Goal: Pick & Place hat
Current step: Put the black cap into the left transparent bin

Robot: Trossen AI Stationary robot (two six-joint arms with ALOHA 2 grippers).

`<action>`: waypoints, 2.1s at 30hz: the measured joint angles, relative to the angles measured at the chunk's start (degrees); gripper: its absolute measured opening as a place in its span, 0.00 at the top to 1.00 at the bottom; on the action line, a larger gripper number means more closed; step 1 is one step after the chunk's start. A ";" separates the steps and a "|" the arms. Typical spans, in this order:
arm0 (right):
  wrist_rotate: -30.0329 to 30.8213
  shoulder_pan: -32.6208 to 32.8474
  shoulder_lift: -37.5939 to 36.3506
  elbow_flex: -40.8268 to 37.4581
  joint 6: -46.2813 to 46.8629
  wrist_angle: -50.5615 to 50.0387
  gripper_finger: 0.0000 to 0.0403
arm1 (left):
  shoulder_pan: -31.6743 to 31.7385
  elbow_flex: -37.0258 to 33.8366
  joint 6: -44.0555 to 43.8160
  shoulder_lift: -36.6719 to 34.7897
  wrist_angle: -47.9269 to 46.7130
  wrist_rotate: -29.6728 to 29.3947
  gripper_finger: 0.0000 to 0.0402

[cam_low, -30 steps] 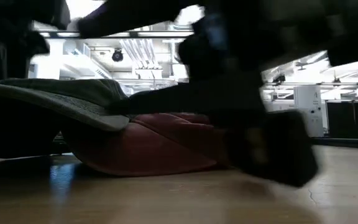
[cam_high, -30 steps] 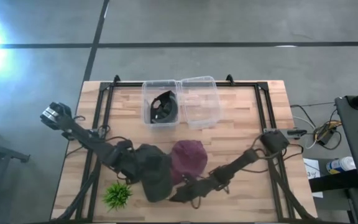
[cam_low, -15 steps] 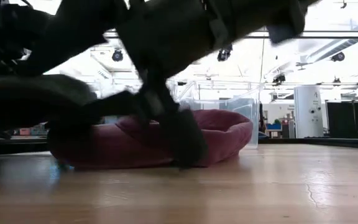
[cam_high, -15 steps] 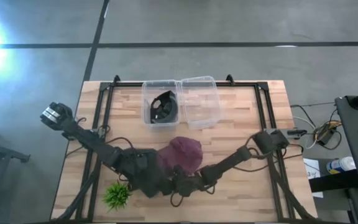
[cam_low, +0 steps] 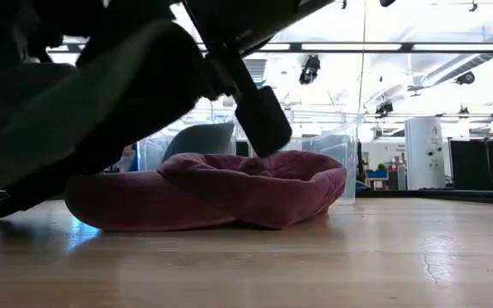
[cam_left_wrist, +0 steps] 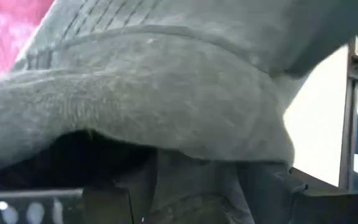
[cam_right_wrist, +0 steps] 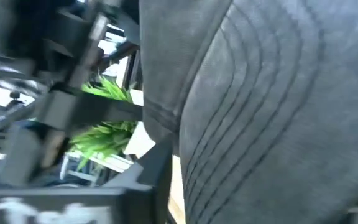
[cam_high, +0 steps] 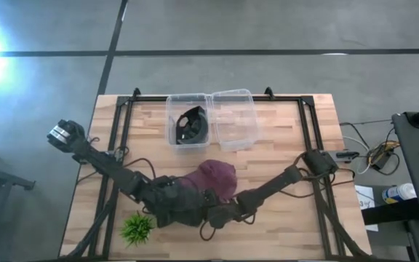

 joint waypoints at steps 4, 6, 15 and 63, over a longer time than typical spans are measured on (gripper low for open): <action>-0.44 0.06 -1.69 -0.09 -3.30 -0.69 0.88 | -0.09 3.24 0.77 -0.39 -4.39 -0.41 0.49; -0.81 0.10 -3.88 -0.08 -5.51 -2.89 0.95 | -0.17 5.86 0.73 -0.79 -9.39 -0.93 0.49; 3.20 1.55 -18.06 0.04 -9.26 -26.27 0.96 | -2.92 24.49 -0.25 -5.37 -32.39 -13.79 0.49; -28.22 -30.01 -28.84 2.26 -42.08 -41.55 0.40 | -2.37 8.79 -30.27 -13.04 -29.36 -25.34 0.49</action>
